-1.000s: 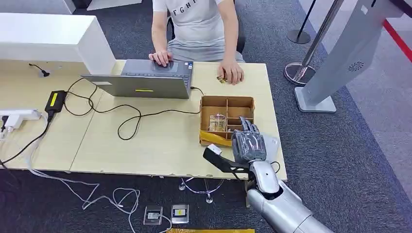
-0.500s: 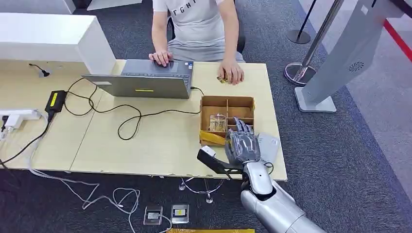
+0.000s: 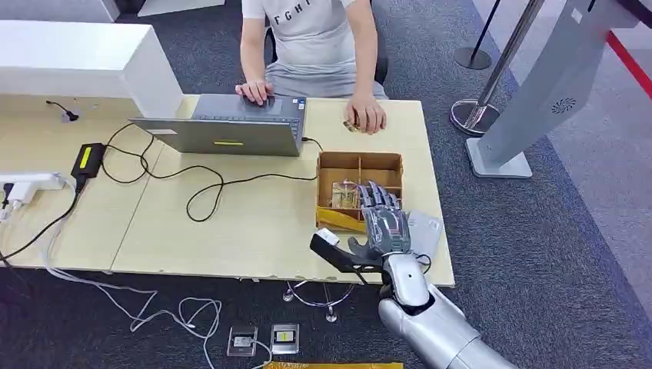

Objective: Pass the card to the sensor for recognition and then transmit it.

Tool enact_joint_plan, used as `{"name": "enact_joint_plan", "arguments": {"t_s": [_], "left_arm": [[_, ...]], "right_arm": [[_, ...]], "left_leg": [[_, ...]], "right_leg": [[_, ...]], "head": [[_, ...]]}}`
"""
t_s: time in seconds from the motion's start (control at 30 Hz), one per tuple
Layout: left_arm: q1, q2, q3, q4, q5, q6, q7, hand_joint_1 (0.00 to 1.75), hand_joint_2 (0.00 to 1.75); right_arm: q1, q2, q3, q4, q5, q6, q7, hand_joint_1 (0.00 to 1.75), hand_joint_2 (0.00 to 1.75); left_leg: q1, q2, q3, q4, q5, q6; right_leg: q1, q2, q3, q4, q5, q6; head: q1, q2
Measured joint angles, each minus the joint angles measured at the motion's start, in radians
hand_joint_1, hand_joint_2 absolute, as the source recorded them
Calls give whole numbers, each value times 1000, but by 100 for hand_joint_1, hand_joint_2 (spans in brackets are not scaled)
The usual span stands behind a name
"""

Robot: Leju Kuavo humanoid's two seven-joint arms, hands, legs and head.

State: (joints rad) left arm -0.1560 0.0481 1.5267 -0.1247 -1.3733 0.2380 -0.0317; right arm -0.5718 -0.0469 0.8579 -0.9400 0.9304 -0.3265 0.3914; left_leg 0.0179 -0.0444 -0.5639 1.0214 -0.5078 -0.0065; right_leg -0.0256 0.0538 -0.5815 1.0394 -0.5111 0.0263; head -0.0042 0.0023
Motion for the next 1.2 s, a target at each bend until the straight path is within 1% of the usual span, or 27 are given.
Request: {"name": "enact_joint_plan", "arguments": {"t_s": [0.23,0.43,0.87,1.07,1.1,1.13,1.17,1.2], "left_arm": [[0,0,2,0,-9,0,0,0,0],[0,1,2,0,-16,0,-1,0,0],[0,2,4,0,-23,-1,-5,0,0],[0,2,4,0,-27,-2,-5,0,0],[0,2,4,0,-28,-1,-5,0,0],[0,2,4,0,-28,-1,-5,0,0],[0,2,4,0,-29,-1,-5,0,0],[0,2,4,0,-30,-1,-5,0,0]], "right_arm": [[-4,0,-8,3,12,-6,8,0,175],[-21,-4,-17,16,19,0,36,0,175],[-45,-11,-32,51,45,5,48,0,175],[-47,-14,-32,66,62,25,52,0,175],[-47,-15,-33,69,58,23,51,115,175],[-47,-15,-34,70,55,23,50,169,175],[-47,-16,-35,74,55,23,48,175,175],[-47,-16,-35,76,55,25,46,175,175]], "left_leg": [[0,0,0,0,0,0],[0,0,0,0,0,0],[0,0,0,0,0,0],[0,0,0,0,0,0],[0,0,0,0,0,0],[0,0,0,0,0,0],[0,0,0,0,0,0],[0,0,0,0,0,0]], "right_leg": [[0,0,0,0,0,0],[0,0,0,0,0,0],[0,0,0,0,0,0],[0,0,0,0,0,0],[0,0,0,0,0,0],[0,0,0,0,0,0],[0,0,0,0,0,0],[0,0,0,0,0,0]], "head": [[0,0],[0,0],[0,0],[0,0],[0,0],[0,0],[0,0],[0,0]]}}
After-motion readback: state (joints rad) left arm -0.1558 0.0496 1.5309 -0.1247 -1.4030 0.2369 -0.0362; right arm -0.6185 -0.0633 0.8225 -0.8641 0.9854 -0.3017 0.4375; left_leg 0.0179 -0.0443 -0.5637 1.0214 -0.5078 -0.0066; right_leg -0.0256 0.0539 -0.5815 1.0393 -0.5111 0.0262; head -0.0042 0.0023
